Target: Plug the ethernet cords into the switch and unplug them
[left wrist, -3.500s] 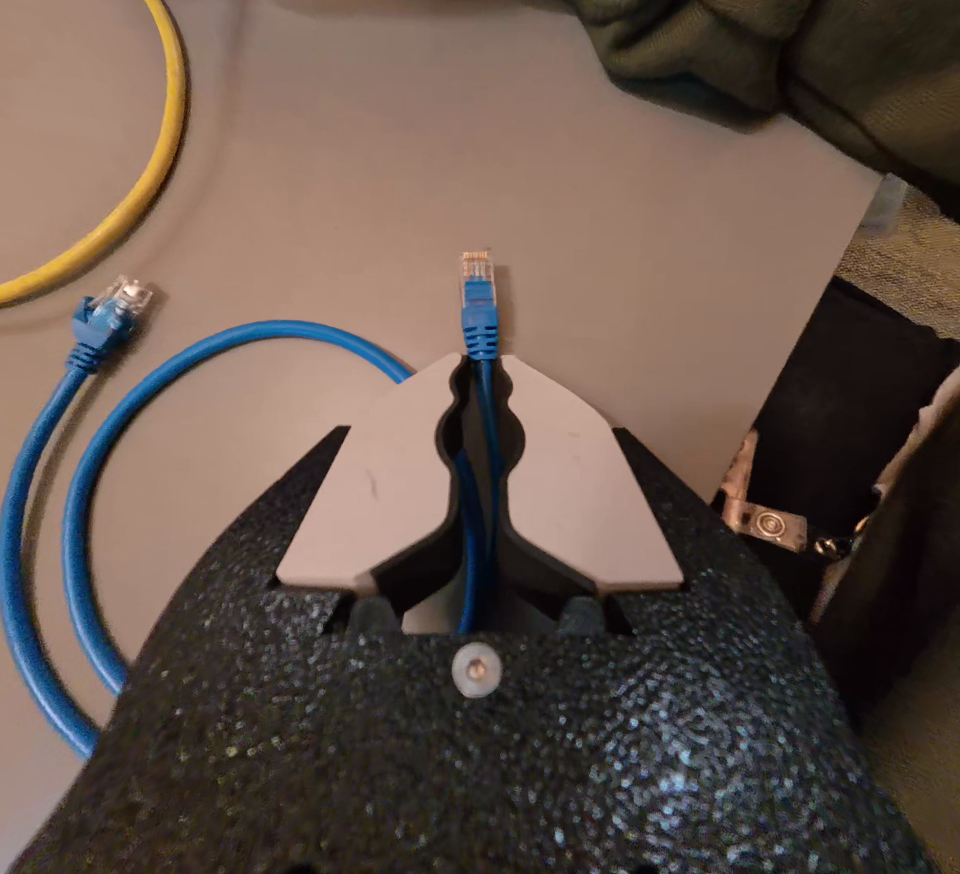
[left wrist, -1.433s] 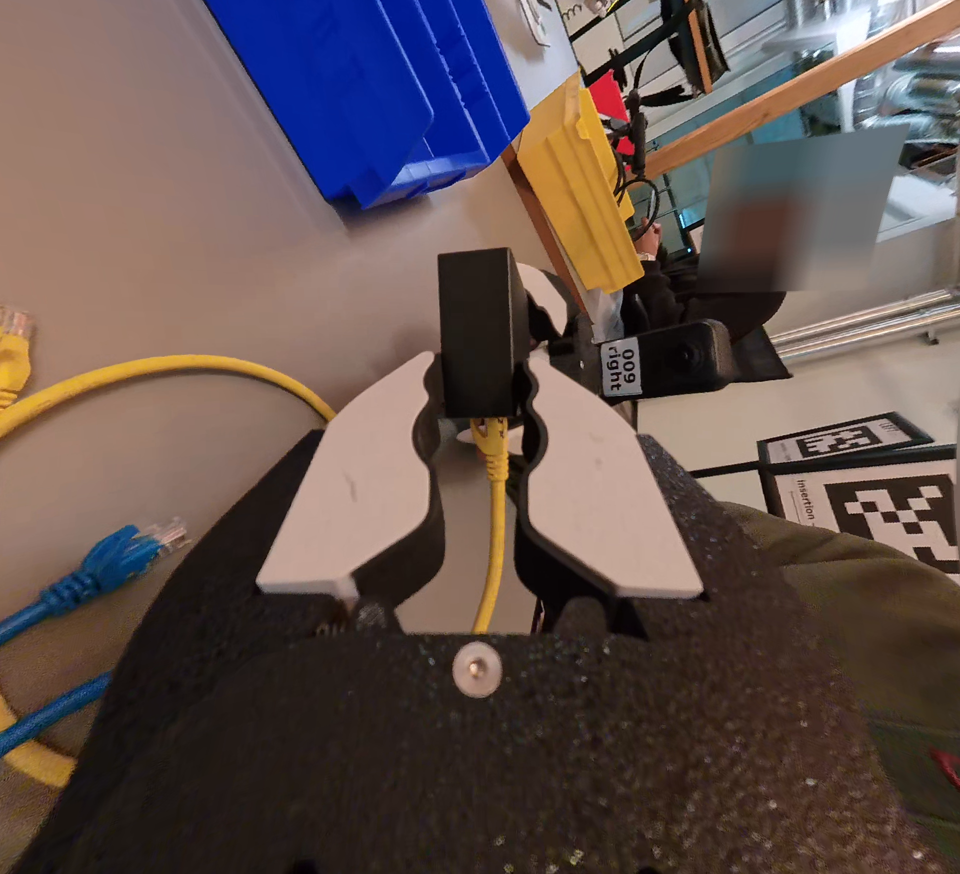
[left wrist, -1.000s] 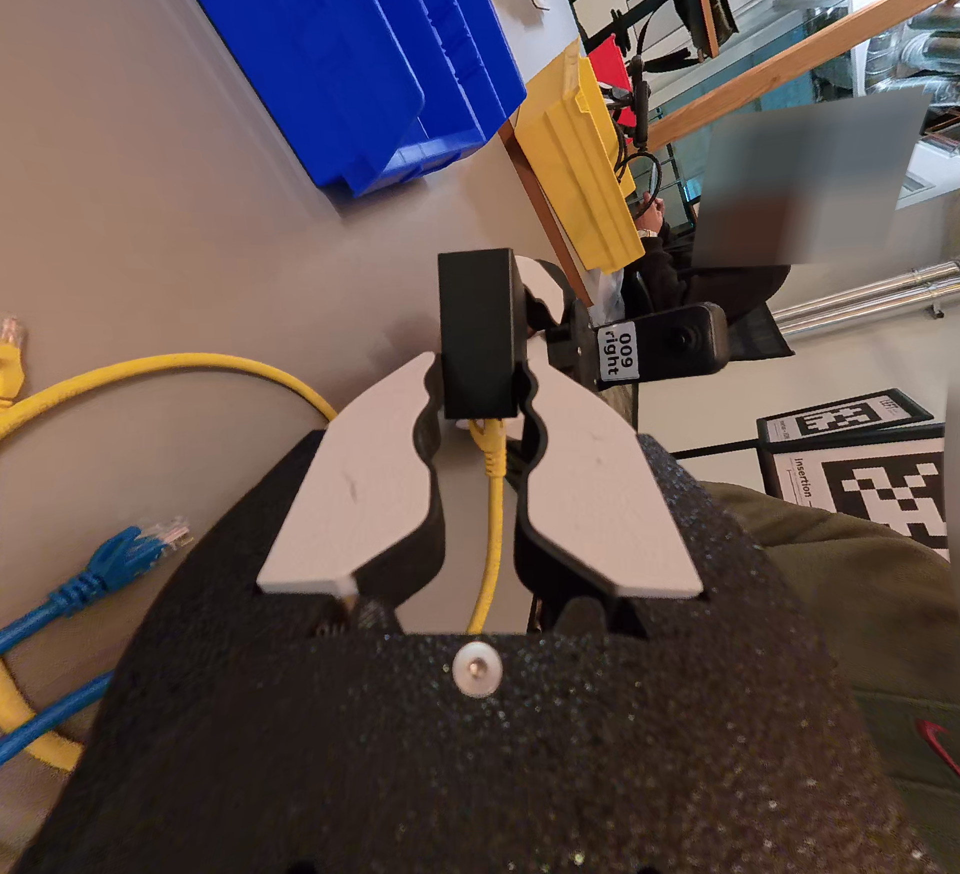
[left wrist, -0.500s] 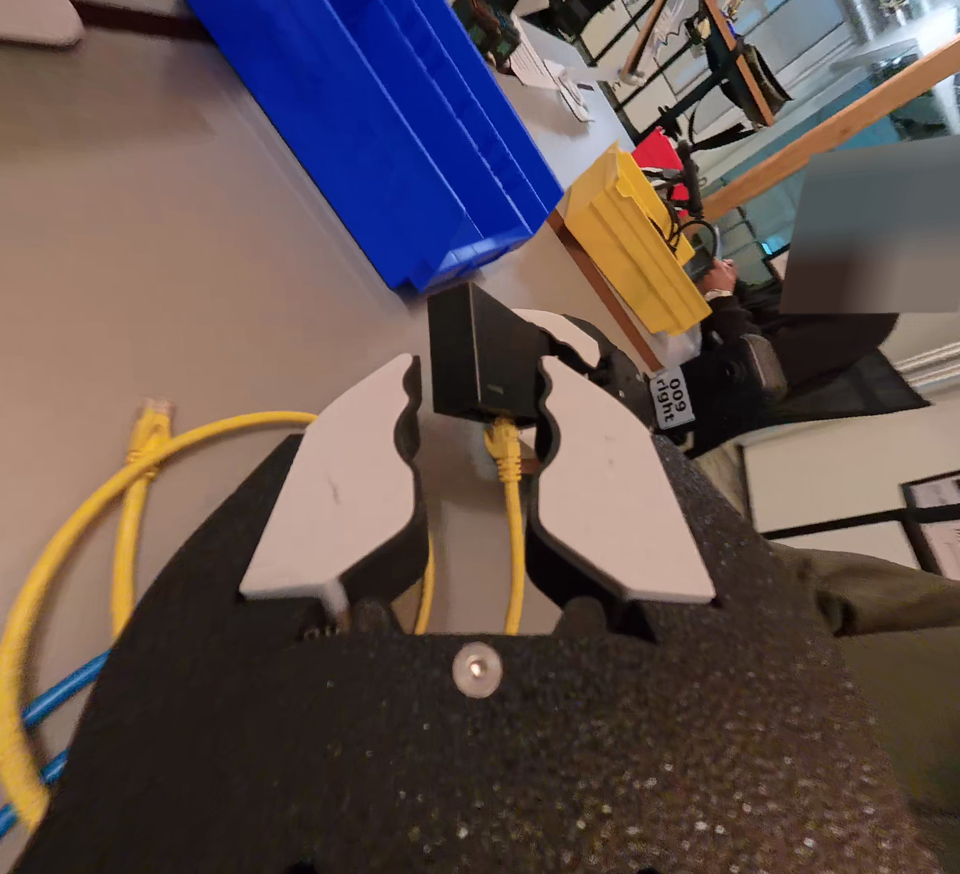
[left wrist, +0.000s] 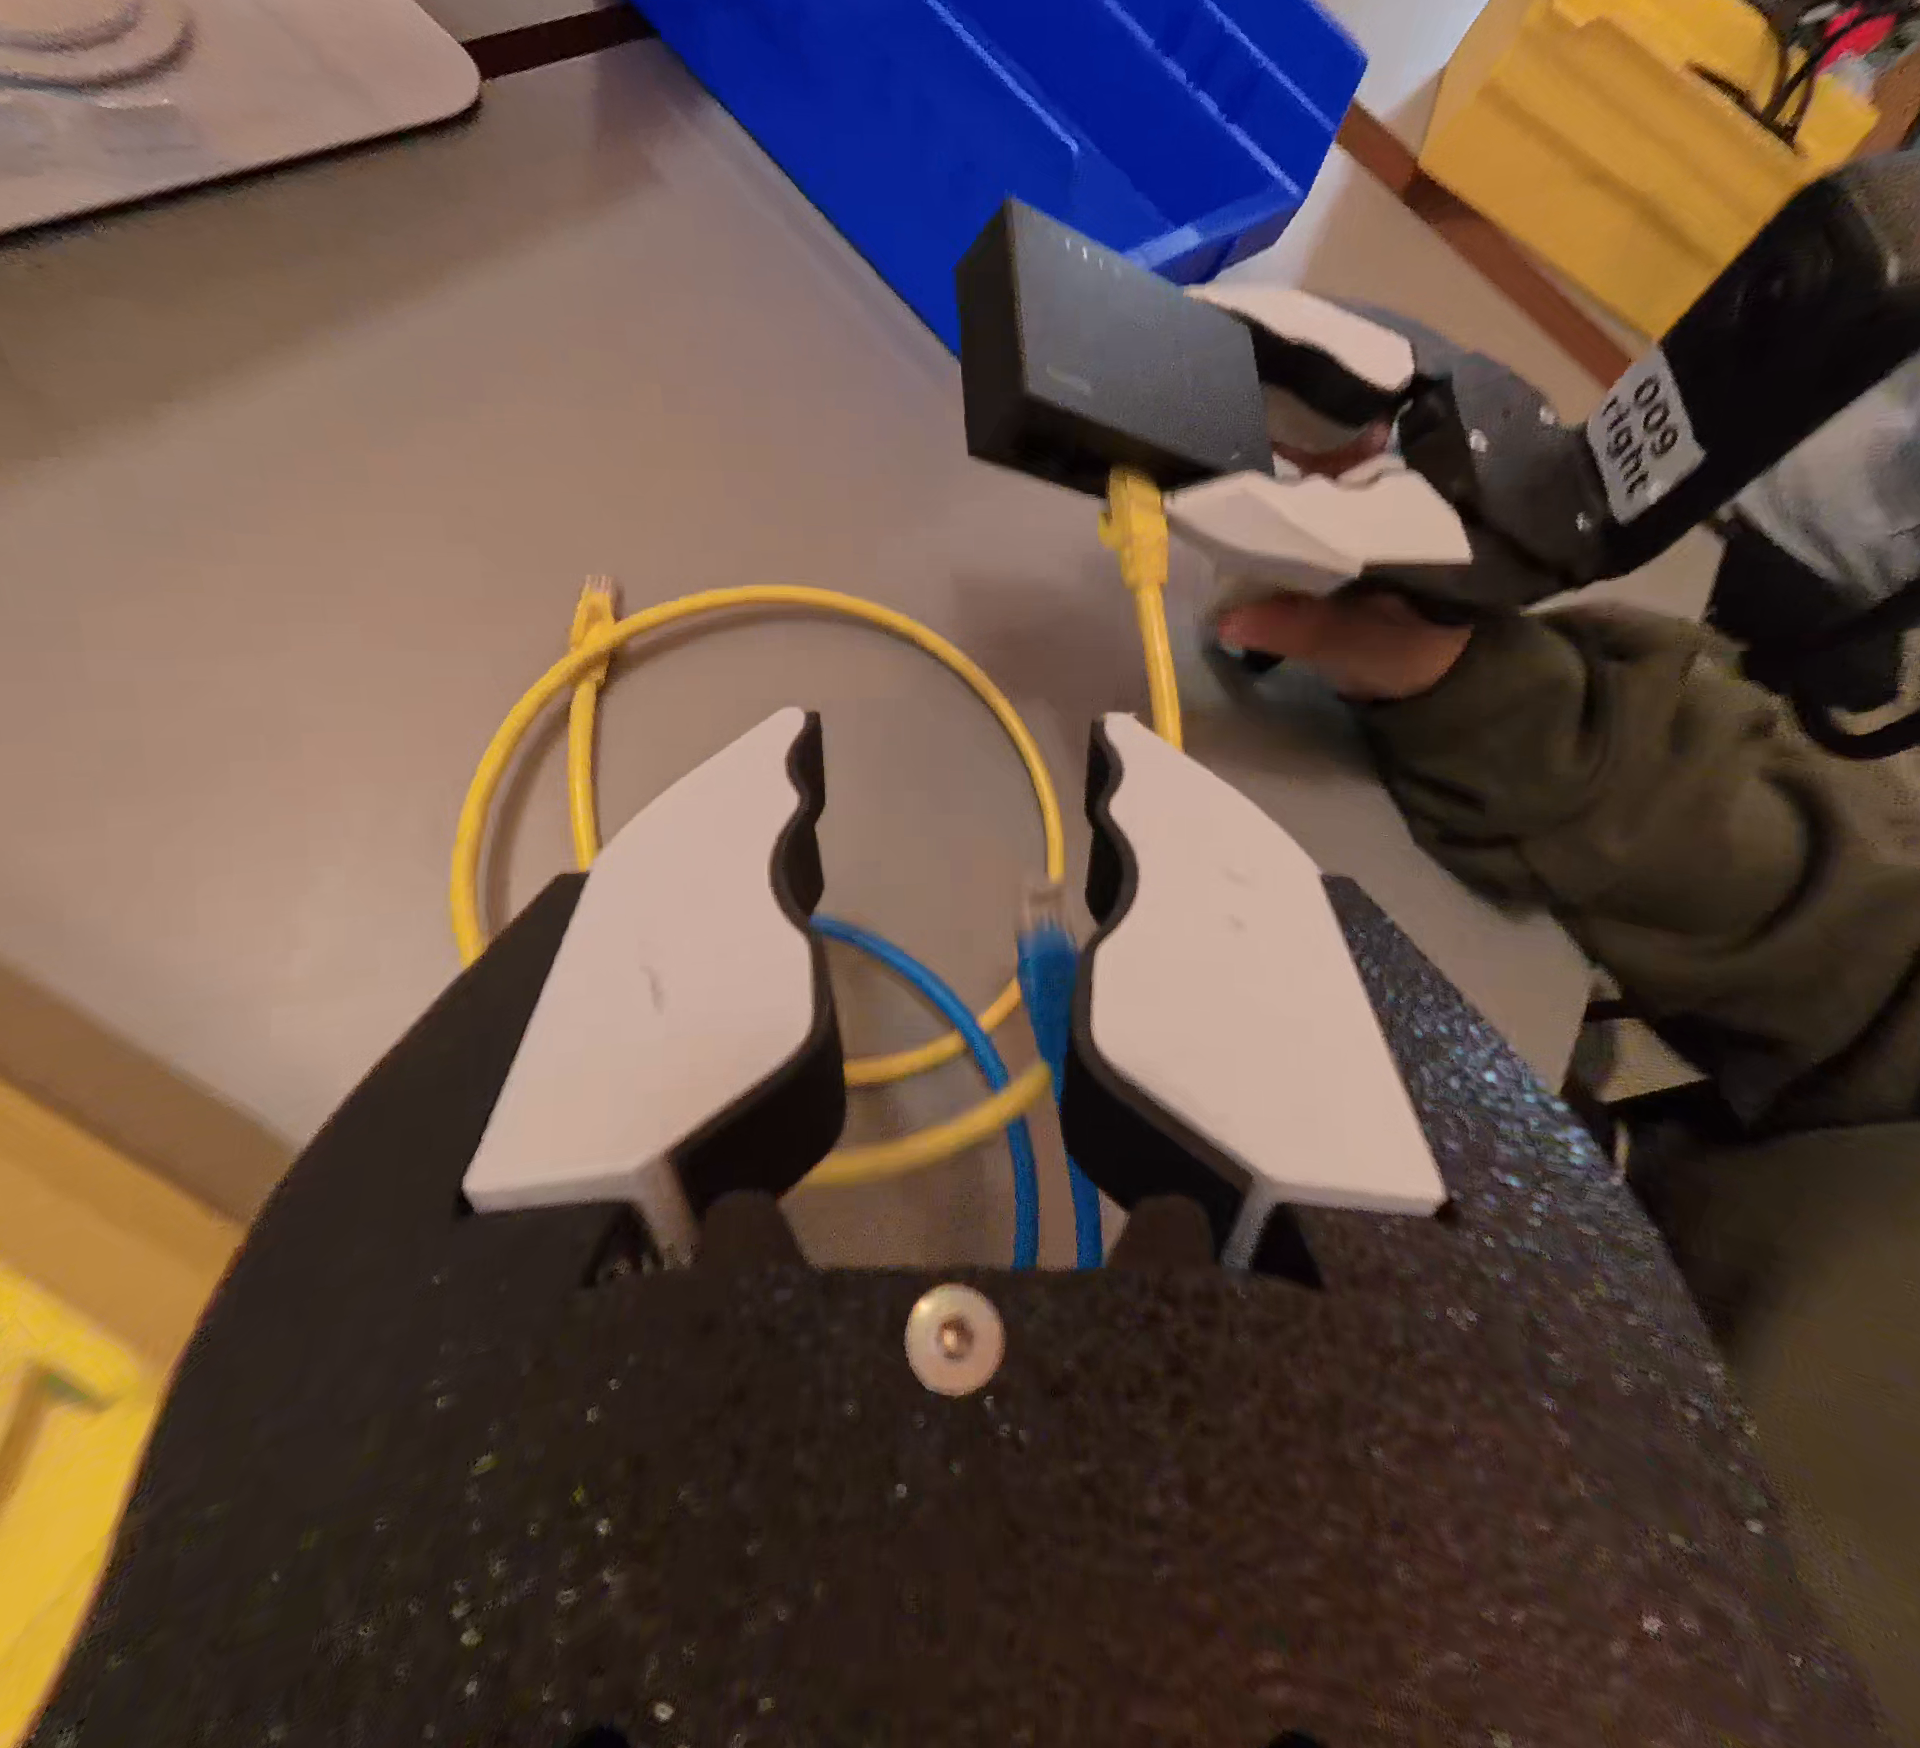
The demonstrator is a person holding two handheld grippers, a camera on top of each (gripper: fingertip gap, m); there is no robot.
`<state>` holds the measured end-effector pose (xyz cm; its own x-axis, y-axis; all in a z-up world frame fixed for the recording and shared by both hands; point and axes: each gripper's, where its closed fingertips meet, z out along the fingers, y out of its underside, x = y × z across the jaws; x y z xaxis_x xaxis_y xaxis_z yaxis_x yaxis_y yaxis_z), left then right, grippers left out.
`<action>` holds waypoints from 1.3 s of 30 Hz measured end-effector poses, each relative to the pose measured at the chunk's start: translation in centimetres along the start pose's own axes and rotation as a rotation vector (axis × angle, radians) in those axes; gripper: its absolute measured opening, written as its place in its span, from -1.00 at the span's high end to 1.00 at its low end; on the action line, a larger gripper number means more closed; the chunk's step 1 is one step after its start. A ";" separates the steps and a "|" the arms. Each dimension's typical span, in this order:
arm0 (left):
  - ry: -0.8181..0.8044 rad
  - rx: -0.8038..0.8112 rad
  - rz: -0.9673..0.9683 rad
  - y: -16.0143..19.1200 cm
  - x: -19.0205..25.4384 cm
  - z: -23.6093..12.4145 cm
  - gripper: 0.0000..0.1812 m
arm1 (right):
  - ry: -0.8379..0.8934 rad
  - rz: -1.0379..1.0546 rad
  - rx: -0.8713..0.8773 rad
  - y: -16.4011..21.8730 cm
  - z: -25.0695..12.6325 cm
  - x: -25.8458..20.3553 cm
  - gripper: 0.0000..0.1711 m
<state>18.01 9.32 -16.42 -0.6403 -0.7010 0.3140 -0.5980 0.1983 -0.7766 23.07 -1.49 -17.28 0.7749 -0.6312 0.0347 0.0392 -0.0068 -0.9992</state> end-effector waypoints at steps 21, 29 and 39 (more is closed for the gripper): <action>-0.249 -0.043 0.129 8.5 2.3 -0.4 0.78 | -0.018 -0.045 -0.019 0.2 0.1 -0.5 0.26; -0.280 0.036 0.178 7.5 1.6 -0.7 0.94 | -0.020 -0.045 -0.021 0.3 0.1 -0.5 0.27; -0.403 0.018 0.305 5.0 1.7 -2.6 0.95 | -0.036 -0.068 -0.030 0.4 0.2 -1.0 0.27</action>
<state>12.69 10.91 -18.39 -0.5455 -0.8225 -0.1612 -0.4024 0.4257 -0.8105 22.46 -0.71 -17.71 0.7935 -0.5999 0.1023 0.0736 -0.0724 -0.9947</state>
